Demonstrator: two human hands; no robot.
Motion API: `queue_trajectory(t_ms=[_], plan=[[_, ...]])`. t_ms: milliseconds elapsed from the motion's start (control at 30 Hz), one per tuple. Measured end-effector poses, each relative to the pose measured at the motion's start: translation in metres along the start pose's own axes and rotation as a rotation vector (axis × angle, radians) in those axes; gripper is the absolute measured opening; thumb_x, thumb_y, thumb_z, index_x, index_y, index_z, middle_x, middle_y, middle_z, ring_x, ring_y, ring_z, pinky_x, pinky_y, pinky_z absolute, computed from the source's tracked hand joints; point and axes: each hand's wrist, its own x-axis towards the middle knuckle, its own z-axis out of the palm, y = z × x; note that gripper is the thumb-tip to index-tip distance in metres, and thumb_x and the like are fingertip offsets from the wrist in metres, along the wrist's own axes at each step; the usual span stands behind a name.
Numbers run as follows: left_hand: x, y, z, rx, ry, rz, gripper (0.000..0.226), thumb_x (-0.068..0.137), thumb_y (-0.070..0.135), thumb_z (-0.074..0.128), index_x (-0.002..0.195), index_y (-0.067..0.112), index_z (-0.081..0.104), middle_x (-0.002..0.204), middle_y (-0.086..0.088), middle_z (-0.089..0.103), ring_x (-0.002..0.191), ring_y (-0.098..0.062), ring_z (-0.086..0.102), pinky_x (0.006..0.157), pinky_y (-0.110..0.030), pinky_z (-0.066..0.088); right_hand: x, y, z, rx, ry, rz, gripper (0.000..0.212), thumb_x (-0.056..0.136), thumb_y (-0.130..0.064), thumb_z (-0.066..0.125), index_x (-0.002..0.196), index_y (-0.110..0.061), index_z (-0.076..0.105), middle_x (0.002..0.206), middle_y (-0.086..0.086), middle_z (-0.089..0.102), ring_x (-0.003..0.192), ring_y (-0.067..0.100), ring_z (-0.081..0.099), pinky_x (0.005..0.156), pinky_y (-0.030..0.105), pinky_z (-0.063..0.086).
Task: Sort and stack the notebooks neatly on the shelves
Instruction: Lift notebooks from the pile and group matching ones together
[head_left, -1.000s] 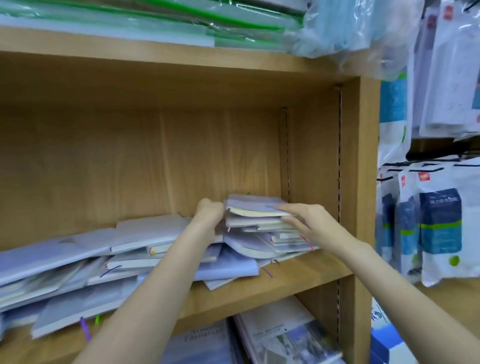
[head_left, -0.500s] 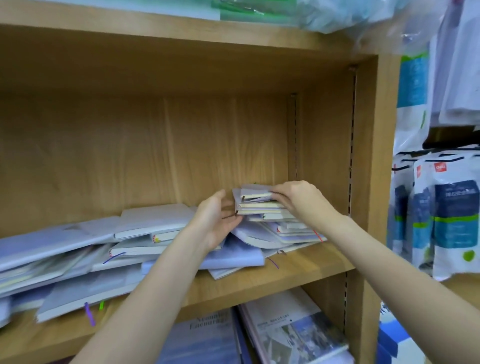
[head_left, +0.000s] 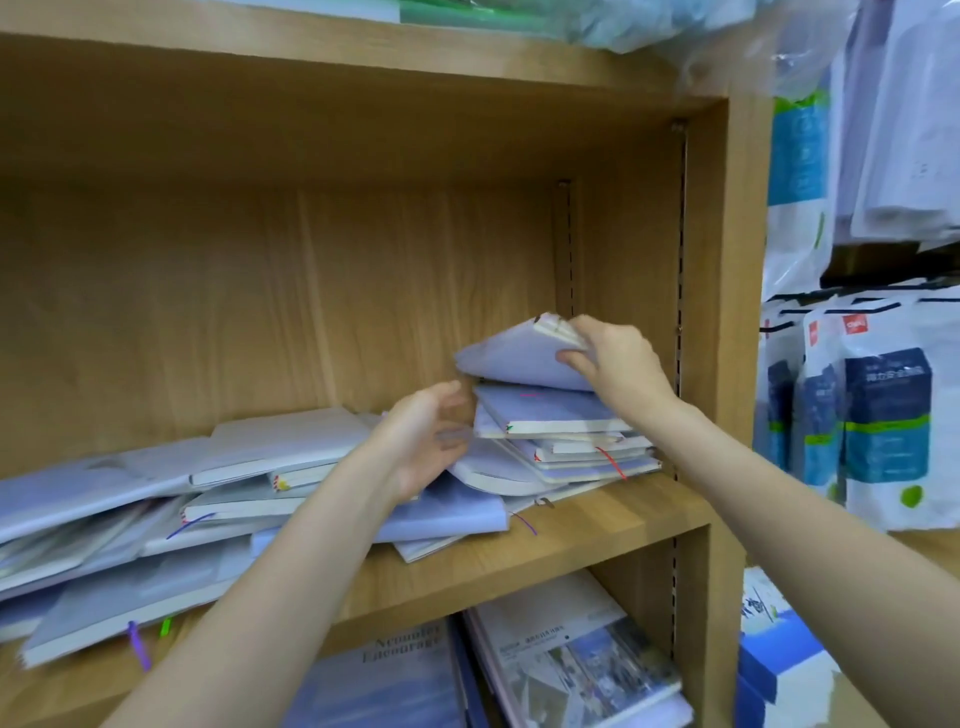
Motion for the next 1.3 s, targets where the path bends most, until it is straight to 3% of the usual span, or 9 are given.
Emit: queue_trajectory(t_ms=[167, 267, 433, 567, 667, 733, 800, 1133, 1300], plan=[[0.012, -0.007, 0.019, 0.138, 0.062, -0.023, 0.009, 0.093, -0.004, 0.041, 0.091, 0.002, 0.049, 0.085, -0.010, 0.048, 0.079, -0.018, 0.051, 0.095, -0.031, 0.044, -0.008, 0.006, 0.003, -0.044, -0.034, -0.053, 0.018, 0.093, -0.027, 0.055, 0.097, -0.010, 0.052, 0.081, 0.005, 0.054, 0.081, 0.036, 0.055, 0.063, 0.035, 0.037], [0.023, -0.009, 0.029, 0.234, 0.111, -0.005, 0.013, 0.090, -0.003, 0.044, 0.101, 0.002, 0.048, 0.087, -0.011, 0.054, 0.081, -0.017, 0.055, 0.088, -0.028, 0.048, -0.019, 0.010, 0.008, -0.075, -0.038, -0.090, 0.020, 0.094, -0.028, 0.052, 0.104, -0.011, 0.052, 0.091, 0.005, 0.061, 0.085, 0.035, 0.056, 0.063, 0.034, 0.037], [0.036, -0.009, 0.031, 0.301, 0.189, 0.018, 0.020, 0.089, 0.002, 0.049, 0.070, 0.007, 0.054, 0.075, -0.008, 0.058, 0.076, -0.019, 0.056, 0.083, -0.032, 0.051, -0.023, 0.013, 0.004, -0.066, -0.055, -0.108, 0.024, 0.093, -0.035, 0.053, 0.109, -0.017, 0.056, 0.093, 0.004, 0.064, 0.087, 0.033, 0.058, 0.070, 0.039, 0.047], [0.028, -0.004, 0.035, 0.389, 0.046, 0.002, 0.017, 0.089, -0.002, 0.053, 0.079, 0.011, 0.055, 0.076, -0.004, 0.057, 0.069, -0.012, 0.052, 0.064, -0.021, 0.047, -0.018, 0.013, 0.006, -0.060, 0.021, -0.082, 0.022, 0.092, -0.033, 0.054, 0.104, -0.014, 0.057, 0.088, 0.006, 0.064, 0.084, 0.033, 0.058, 0.066, 0.038, 0.045], [0.032, -0.007, 0.037, 0.911, 0.019, 0.250, 0.018, 0.085, 0.006, 0.058, 0.098, 0.018, 0.059, 0.107, -0.006, 0.055, 0.100, -0.021, 0.052, 0.084, -0.027, 0.043, -0.019, 0.013, 0.007, -0.111, 0.021, -0.101, 0.023, 0.093, -0.034, 0.052, 0.104, -0.013, 0.055, 0.089, 0.005, 0.062, 0.084, 0.034, 0.057, 0.062, 0.034, 0.038], [0.035, -0.014, 0.037, 1.182, -0.065, 0.418, 0.052, 0.081, 0.016, 0.067, 0.130, 0.019, 0.049, 0.131, -0.004, 0.048, 0.123, -0.022, 0.044, 0.098, -0.030, 0.038, -0.020, 0.014, 0.008, -0.123, 0.017, -0.111, 0.023, 0.094, -0.034, 0.051, 0.105, -0.014, 0.054, 0.091, 0.005, 0.062, 0.085, 0.034, 0.057, 0.061, 0.033, 0.036], [0.031, -0.021, 0.039, 1.319, -0.087, 0.510, 0.056, 0.082, 0.025, 0.067, 0.134, 0.021, 0.047, 0.130, 0.000, 0.053, 0.122, -0.018, 0.048, 0.096, -0.027, 0.037, -0.020, 0.015, 0.007, -0.121, 0.026, -0.110, 0.024, 0.094, -0.035, 0.051, 0.106, -0.015, 0.055, 0.092, 0.005, 0.063, 0.086, 0.034, 0.058, 0.062, 0.034, 0.039], [0.030, -0.025, 0.037, 1.335, 0.228, 0.750, 0.026, 0.092, 0.040, 0.051, 0.116, 0.037, 0.060, 0.094, -0.001, 0.065, 0.101, -0.028, 0.058, 0.070, -0.029, 0.040, -0.016, 0.015, 0.002, -0.056, -0.015, -0.064, 0.025, 0.092, -0.033, 0.055, 0.113, -0.019, 0.059, 0.093, 0.007, 0.067, 0.085, 0.031, 0.061, 0.073, 0.042, 0.052], [0.034, -0.002, 0.007, 1.162, 0.185, 0.934, 0.028, 0.090, 0.025, 0.060, 0.117, 0.018, 0.066, 0.104, -0.004, 0.071, 0.101, -0.025, 0.064, 0.080, -0.031, 0.046, -0.009, 0.017, -0.014, 0.033, -0.014, -0.037, 0.021, 0.091, -0.030, 0.057, 0.099, -0.012, 0.063, 0.080, 0.006, 0.065, 0.076, 0.029, 0.059, 0.067, 0.040, 0.050]])
